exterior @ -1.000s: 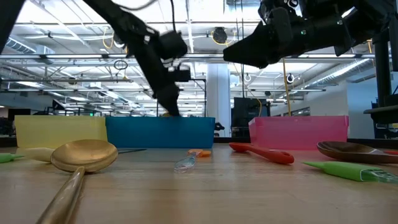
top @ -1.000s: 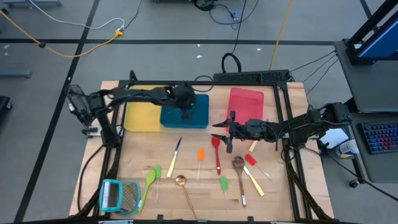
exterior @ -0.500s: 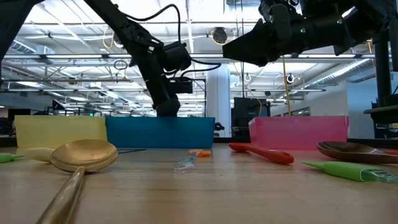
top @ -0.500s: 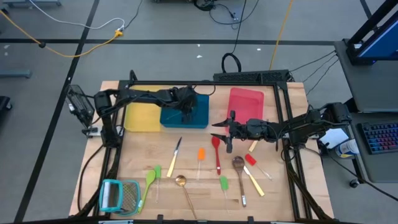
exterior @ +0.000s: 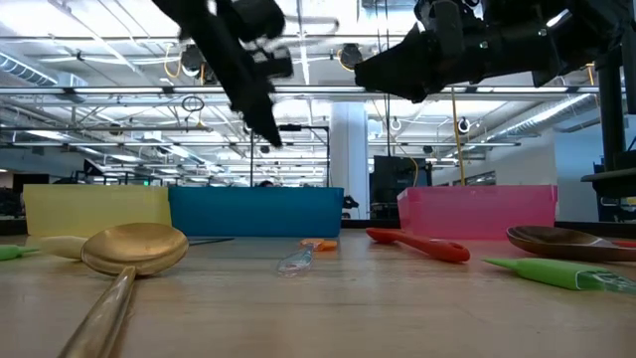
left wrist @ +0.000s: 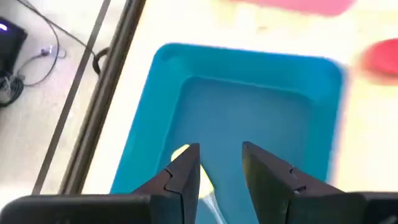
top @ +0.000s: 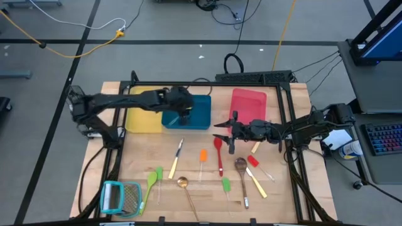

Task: Pick & Place Kitchen Items
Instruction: Put the orange spatula into the blue bin

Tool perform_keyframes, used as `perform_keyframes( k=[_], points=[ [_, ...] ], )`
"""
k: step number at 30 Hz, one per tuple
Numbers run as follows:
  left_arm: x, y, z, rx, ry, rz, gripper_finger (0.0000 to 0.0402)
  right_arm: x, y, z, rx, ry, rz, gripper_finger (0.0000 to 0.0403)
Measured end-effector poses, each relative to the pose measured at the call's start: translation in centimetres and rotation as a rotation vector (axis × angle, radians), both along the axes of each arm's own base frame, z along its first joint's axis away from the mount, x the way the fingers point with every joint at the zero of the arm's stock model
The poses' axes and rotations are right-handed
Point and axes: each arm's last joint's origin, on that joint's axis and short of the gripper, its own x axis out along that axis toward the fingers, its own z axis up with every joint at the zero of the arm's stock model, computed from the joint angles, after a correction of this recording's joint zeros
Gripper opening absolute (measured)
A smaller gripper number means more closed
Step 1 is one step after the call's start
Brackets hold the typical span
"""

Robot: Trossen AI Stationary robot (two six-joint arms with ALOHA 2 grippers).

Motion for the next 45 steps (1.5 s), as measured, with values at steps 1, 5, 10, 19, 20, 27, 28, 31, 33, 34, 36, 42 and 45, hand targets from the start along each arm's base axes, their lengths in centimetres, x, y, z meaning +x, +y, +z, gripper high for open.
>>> perform_keyframes(
  k=[1,5,10,19,20,27,28,31,33,34,36,42,45],
  points=[
    [-0.3,-0.6,0.9,0.000,-0.032,-0.004,0.0124,0.0,0.1,0.0,0.000,0.000,0.004,0.0183],
    [-2.3,-3.1,3.9,-0.022,-0.102,-0.029,0.0124,0.0,0.7,0.1,0.000,-0.005,0.026,0.0187],
    [-4.5,-6.2,6.3,-0.057,-0.167,-0.005,0.0124,-0.1,1.4,0.1,0.001,-0.011,0.054,0.0208],
    [-6.8,-11.3,6.2,-0.063,-0.108,0.087,0.0124,-0.2,2.4,0.0,0.037,-0.001,0.297,0.0243],
    [-7.0,-11.8,6.0,-0.057,-0.093,0.098,0.0124,-0.1,2.3,0.0,0.030,0.009,0.293,0.0244],
    [-8.4,-14.8,5.5,-0.029,-0.085,0.179,0.0124,1.9,2.2,0.2,-0.013,0.129,0.413,0.0238],
    [-8.7,-15.1,5.5,-0.030,-0.085,0.188,0.0124,2.3,2.3,0.0,-0.022,0.148,0.437,0.0237],
    [-9.3,-15.9,5.3,-0.034,-0.078,0.214,0.0124,4.4,2.6,-0.3,-0.052,0.200,0.519,0.0236],
    [-9.7,-16.2,5.2,-0.037,-0.077,0.232,0.0124,5.8,2.8,-1.1,-0.065,0.273,0.549,0.0236],
    [-9.8,-16.4,5.2,-0.037,-0.079,0.241,0.0124,6.4,2.8,-1.7,-0.073,0.326,0.555,0.0236],
    [-10.0,-16.7,5.2,-0.037,-0.087,0.251,0.0124,7.6,2.9,-2.6,-0.107,0.417,0.570,0.0236],
    [-10.6,-17.3,5.1,-0.040,-0.086,0.259,0.0124,9.3,2.4,-3.4,-0.247,0.596,0.635,0.0239],
    [-10.7,-17.6,5.1,-0.041,-0.084,0.251,0.0124,9.7,2.0,-3.6,-0.347,0.582,0.664,0.0239]
  ],
)
